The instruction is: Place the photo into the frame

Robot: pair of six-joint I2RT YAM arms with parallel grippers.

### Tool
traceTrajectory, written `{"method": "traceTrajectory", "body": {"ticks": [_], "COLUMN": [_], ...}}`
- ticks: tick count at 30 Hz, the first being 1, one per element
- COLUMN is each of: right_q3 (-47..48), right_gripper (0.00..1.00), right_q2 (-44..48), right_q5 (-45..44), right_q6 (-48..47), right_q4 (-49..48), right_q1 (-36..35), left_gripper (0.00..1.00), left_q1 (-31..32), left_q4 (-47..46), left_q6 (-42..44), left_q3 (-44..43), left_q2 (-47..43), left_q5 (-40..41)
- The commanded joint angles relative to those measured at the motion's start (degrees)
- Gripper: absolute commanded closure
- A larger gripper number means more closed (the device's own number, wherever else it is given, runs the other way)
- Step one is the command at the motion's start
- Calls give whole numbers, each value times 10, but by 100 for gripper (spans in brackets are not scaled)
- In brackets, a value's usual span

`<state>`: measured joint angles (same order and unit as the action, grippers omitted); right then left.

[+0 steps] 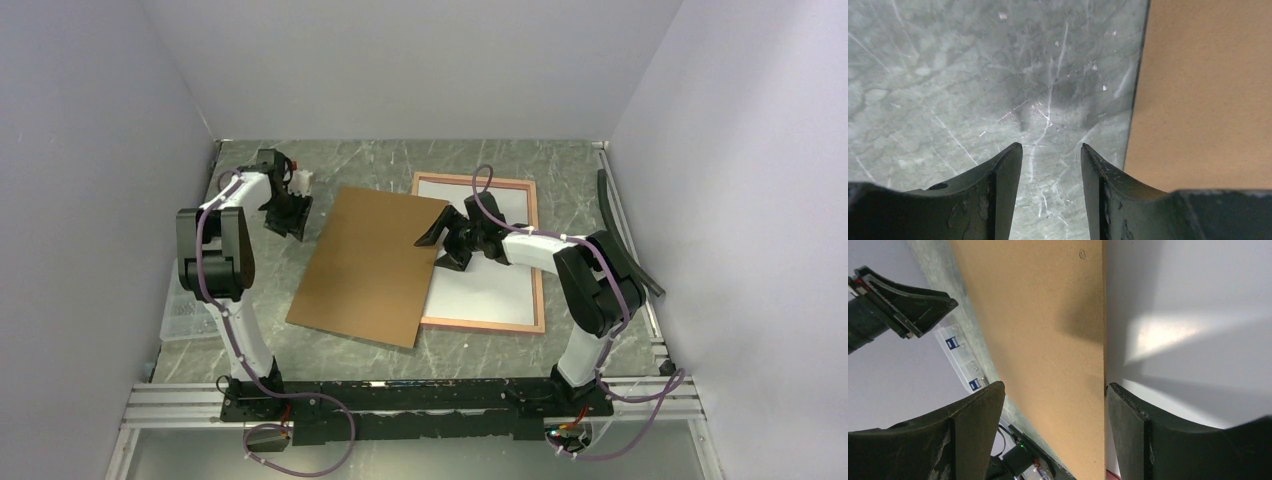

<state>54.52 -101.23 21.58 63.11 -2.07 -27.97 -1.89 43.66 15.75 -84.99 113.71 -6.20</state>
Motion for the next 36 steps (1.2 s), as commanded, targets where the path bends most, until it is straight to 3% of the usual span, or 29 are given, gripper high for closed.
{"method": "traceTrajectory", "body": {"ticks": [1,22,31,36], "right_q3": [-6,2,-29,-20], "right_gripper": [22,24,27,32], "right_q2": [6,-18,-22,12], "right_q5": [9,24,83,90], "right_q6": [7,24,80,87], "right_q4": [-29,-63,-190,-215], "right_q1": [-2,-11,-11,-19], "left_gripper": [48,48,49,49], "left_q1": [8,75,85,95], "left_q4": [-36,-46,-40,-35], "left_q6": [8,-19,-20,-21], "left_q3": [33,76,75,72], "left_q2": [0,25,31,27], "left_q5": [17,-12,-27,-34]}}
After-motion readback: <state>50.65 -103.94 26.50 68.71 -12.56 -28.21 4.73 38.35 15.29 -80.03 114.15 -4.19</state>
